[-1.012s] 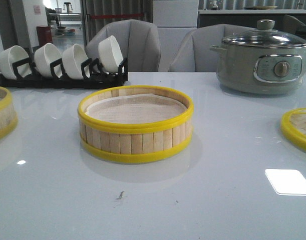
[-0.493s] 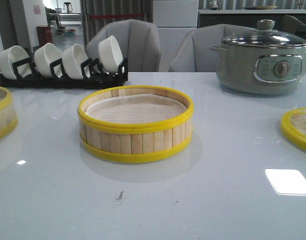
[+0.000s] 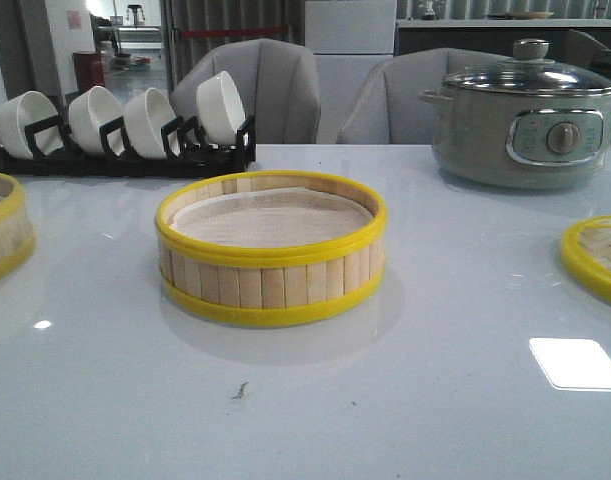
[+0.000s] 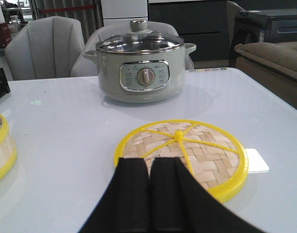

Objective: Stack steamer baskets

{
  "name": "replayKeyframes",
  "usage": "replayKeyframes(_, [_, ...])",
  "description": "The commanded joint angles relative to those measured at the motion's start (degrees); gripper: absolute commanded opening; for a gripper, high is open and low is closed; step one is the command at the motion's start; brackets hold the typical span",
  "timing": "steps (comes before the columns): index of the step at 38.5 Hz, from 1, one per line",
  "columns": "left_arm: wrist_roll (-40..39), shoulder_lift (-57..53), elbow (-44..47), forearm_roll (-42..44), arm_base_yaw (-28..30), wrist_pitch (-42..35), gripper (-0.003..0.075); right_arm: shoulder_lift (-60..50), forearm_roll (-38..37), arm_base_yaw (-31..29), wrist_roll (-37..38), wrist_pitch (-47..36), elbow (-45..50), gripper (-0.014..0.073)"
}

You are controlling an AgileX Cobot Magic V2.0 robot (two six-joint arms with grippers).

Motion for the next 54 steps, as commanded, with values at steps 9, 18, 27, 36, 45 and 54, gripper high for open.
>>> replayKeyframes(9, [-0.1, -0.9, 0.1, 0.0, 0.1, -4.7, 0.0086, -1.2, -0.7, 0.1, 0.0, -4.8, -0.9, 0.0065])
replayKeyframes(18, [-0.1, -0.9, 0.1, 0.3, 0.1, -4.8, 0.0086, -1.2, -0.7, 0.1, 0.0, -4.8, -0.9, 0.0065])
replayKeyframes(27, [-0.1, -0.7, -0.2, 1.1, 0.1, -5.1, 0.0086, -1.2, -0.7, 0.1, 0.0, -4.8, -0.9, 0.0065])
replayKeyframes(36, [-0.1, 11.4, -13.3, 4.4, -2.1, -0.7, 0.0086, -1.2, -0.7, 0.1, 0.0, -4.8, -0.9, 0.0065])
replayKeyframes(45, [-0.1, 35.7, -44.8, 9.9, -5.4, 19.1, 0.0086, -1.2, -0.7, 0.1, 0.0, -4.8, -0.9, 0.0065])
replayKeyframes(54, [-0.1, 52.0, -66.8, 11.3, -5.4, 32.0, 0.0086, -1.2, -0.7, 0.1, 0.0, -4.8, -0.9, 0.0065])
